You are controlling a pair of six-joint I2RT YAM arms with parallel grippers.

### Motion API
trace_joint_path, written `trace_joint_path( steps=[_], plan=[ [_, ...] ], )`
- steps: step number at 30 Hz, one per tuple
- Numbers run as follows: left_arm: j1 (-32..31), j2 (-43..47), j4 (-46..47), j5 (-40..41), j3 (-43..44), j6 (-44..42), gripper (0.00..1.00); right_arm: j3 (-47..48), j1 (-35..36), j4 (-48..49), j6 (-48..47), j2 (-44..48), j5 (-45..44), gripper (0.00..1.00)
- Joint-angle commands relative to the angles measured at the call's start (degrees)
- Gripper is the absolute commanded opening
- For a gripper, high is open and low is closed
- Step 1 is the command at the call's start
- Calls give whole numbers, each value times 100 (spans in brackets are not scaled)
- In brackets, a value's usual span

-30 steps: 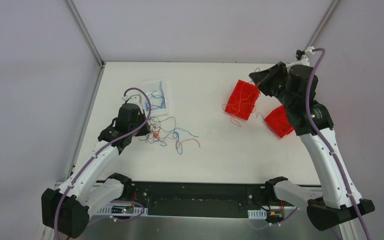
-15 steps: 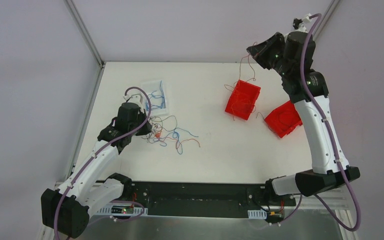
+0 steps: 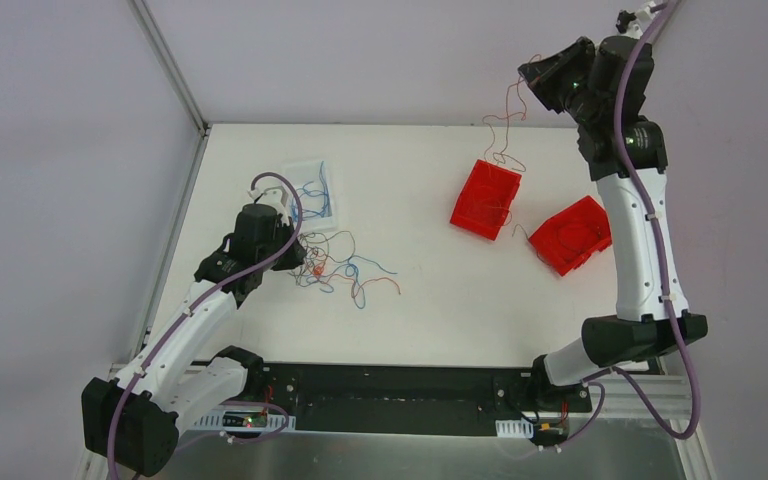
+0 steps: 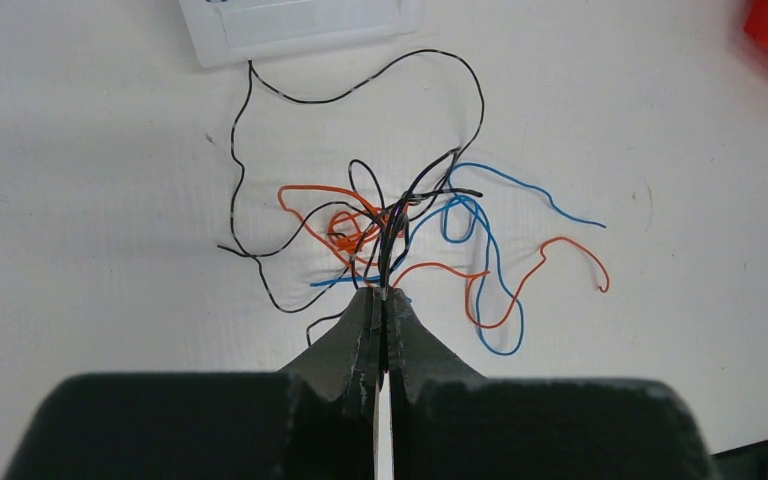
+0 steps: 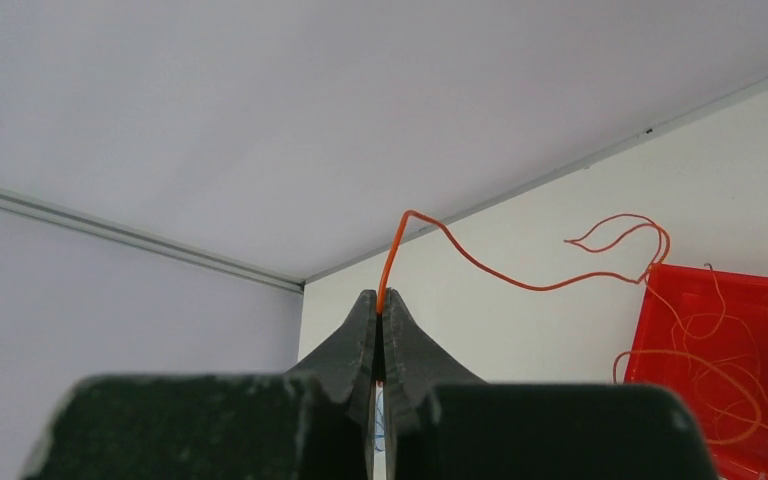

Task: Untangle the cables

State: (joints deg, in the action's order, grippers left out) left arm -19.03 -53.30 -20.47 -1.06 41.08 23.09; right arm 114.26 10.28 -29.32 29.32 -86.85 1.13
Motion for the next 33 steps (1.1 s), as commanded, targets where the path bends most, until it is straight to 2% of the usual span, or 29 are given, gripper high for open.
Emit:
trace_joint_path(
  steps=[1, 5, 13, 19, 27, 33],
  plan=[
    [12, -4, 87, -129, 233, -114, 0, -611, -142, 450, 84, 160, 273, 0],
    [13, -10, 87, -163, 244, -121, 0, -1514, -267, 806, 282, 379, 462, 0],
    [13, -40, 87, -206, 264, -121, 0, -2673, -330, 1001, 197, 818, 447, 0],
    [13, -79, 89, -257, 271, -133, 0, -3389, -413, 1134, -44, 801, 313, 0],
    [13, -47, 87, -279, 249, -147, 0, -3027, -549, 1062, -223, -245, 1153, 0],
    [4, 7, 85, -282, 234, -177, 0, -2987, -598, 1179, -262, -941, 1286, 0]
  ],
)
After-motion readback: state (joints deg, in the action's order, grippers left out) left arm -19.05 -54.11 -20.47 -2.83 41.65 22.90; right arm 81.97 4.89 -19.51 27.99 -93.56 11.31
